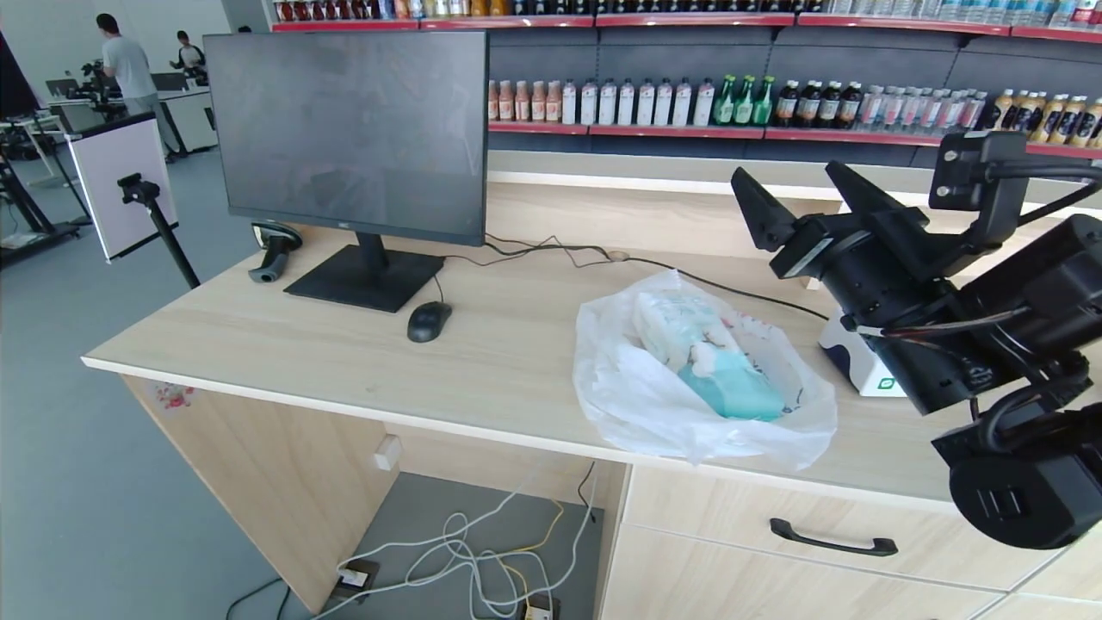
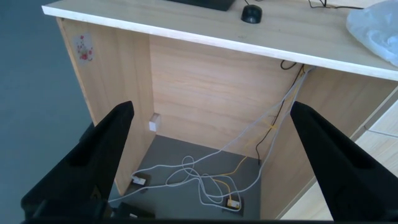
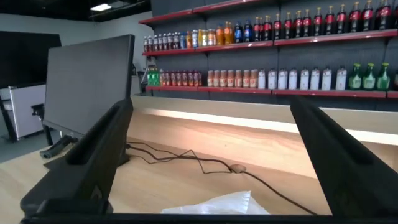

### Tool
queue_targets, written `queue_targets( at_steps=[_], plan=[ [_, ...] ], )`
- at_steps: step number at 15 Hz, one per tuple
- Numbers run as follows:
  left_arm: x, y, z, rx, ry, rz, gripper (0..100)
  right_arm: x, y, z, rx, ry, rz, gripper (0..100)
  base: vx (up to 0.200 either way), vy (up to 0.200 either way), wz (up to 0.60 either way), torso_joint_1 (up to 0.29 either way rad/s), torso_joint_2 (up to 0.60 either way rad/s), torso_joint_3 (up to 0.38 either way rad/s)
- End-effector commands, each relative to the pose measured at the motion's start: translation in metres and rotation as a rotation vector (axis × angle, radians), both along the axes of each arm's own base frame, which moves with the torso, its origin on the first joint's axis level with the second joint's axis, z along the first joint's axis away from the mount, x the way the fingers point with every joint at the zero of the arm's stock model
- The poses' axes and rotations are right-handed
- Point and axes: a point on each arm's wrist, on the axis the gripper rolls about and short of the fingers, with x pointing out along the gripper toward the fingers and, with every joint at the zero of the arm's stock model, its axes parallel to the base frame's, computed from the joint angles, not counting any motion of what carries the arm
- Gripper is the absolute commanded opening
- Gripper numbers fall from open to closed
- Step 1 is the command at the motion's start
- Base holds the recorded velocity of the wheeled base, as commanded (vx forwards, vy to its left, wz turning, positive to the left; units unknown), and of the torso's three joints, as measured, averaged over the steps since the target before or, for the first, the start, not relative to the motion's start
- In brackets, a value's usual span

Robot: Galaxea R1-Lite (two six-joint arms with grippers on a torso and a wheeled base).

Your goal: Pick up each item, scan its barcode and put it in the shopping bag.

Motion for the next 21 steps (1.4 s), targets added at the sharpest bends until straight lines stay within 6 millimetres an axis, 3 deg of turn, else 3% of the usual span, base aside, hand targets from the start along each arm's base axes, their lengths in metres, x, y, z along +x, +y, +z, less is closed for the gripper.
queue_targets(
  at_steps=[1,4,11,19,21],
  plan=[
    [0.0,0.0,0.0,0.0,0.0,0.001,100,-0.013,-0.006,-0.021,-0.079,0.073,-0.019,100,0.0,0.0,0.0,0.0,0.0,0.0],
    [0.0,0.0,0.0,0.0,0.0,0.001,100,-0.011,0.004,-0.014,-0.079,0.04,0.0,100,0.0,0.0,0.0,0.0,0.0,0.0],
    [0.0,0.0,0.0,0.0,0.0,0.001,100,-0.013,0.001,-0.015,-0.092,0.039,-0.011,100,0.0,0.0,0.0,0.0,0.0,0.0],
    [0.0,0.0,0.0,-0.002,0.001,0.001,100,-0.019,-0.002,-0.013,-0.092,0.039,-0.011,100,0.0,0.0,-0.6,0.005,0.0,0.002],
    [0.0,0.0,0.0,-0.013,0.001,0.002,100,-0.022,-0.001,-0.011,-0.087,0.031,-0.006,100,0.0,-0.2,-0.6,0.002,0.0,0.002]
  ],
)
